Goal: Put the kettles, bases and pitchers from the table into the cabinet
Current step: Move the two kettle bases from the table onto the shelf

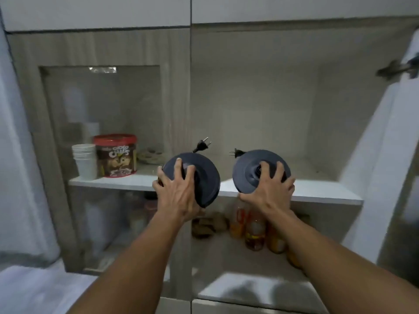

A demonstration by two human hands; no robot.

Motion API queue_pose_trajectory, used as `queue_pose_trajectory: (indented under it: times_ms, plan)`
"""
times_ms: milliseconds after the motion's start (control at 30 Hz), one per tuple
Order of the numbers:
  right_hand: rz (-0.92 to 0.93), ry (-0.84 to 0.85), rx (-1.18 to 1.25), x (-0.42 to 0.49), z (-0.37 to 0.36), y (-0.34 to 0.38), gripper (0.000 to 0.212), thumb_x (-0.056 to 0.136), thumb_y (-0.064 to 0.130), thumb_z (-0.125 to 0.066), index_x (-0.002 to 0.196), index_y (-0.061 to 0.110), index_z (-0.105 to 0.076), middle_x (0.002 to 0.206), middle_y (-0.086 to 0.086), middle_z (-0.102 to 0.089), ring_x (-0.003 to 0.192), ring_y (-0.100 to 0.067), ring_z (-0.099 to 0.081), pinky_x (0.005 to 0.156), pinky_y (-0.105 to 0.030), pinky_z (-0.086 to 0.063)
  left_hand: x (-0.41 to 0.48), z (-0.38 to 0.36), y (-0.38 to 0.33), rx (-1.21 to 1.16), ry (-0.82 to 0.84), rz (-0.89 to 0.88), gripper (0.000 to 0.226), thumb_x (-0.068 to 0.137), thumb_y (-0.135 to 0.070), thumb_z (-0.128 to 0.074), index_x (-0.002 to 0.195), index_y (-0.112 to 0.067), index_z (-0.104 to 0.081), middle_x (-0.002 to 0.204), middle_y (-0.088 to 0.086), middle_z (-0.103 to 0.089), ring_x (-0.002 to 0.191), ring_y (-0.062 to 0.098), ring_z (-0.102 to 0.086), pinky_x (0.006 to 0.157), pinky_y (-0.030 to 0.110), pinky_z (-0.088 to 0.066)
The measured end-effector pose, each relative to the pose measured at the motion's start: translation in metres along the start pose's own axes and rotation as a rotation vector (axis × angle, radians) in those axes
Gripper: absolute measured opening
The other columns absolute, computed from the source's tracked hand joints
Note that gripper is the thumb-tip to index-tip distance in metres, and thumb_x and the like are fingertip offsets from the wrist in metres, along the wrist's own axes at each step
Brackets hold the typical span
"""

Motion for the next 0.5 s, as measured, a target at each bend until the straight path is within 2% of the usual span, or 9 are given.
queue_pose_trajectory:
  times_ms: [133, 300, 400, 500]
  plan:
    - [-0.146, 0.019, -0.057, 0.024, 0.018, -0.058, 0.112, 0.064, 0.065, -0.077, 0.152, 0.031, -0.017, 0.164, -0.013, -0.002, 0.143, -0.053, -0.012, 0.116, -0.058, -0.023, 0.031, -0.015, -0.059, -0.057, 0.083, -0.099, 0.111, 0.055, -0.055, -0.082, 0.140, -0.029, -0.015, 0.160, 0.007, -0.002, 0.139, 0.057, -0.006, 0.105, 0.066, -0.025]
    - [-0.213, 0.105, -0.108, 0.072, 0.013, -0.108, 0.118, 0.061, 0.068, -0.077, 0.153, 0.032, -0.013, 0.163, -0.013, -0.005, 0.142, -0.051, -0.017, 0.113, -0.058, -0.027, 0.086, -0.045, -0.119, -0.089, 0.212, -0.165, 0.114, 0.056, -0.054, -0.084, 0.141, -0.029, -0.013, 0.160, 0.010, -0.002, 0.139, 0.057, -0.010, 0.105, 0.068, -0.024]
    - [-0.248, 0.173, -0.117, 0.119, 0.000, -0.126, 0.122, 0.059, 0.071, -0.076, 0.154, 0.032, -0.011, 0.163, -0.015, -0.007, 0.143, -0.052, -0.018, 0.113, -0.059, -0.029, 0.126, -0.070, -0.146, -0.076, 0.274, -0.134, 0.125, 0.053, -0.060, -0.084, 0.147, -0.031, -0.007, 0.160, 0.012, -0.002, 0.139, 0.056, -0.012, 0.107, 0.068, -0.023]
    - [-0.280, 0.251, -0.054, 0.171, -0.021, -0.141, 0.122, 0.055, 0.073, -0.075, 0.153, 0.033, -0.015, 0.161, -0.014, -0.011, 0.141, -0.051, -0.020, 0.113, -0.059, -0.030, 0.172, -0.100, -0.166, -0.087, 0.344, -0.054, 0.121, 0.059, -0.063, -0.078, 0.150, -0.032, -0.004, 0.157, 0.015, -0.012, 0.137, 0.056, -0.019, 0.108, 0.066, -0.024]
Point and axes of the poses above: each hand's wrist, its own x-axis towards the middle knuckle, its own z-axis out of the back of the hand, y = z × x, the point moved 1 cm from there along x, towards the middle knuckle
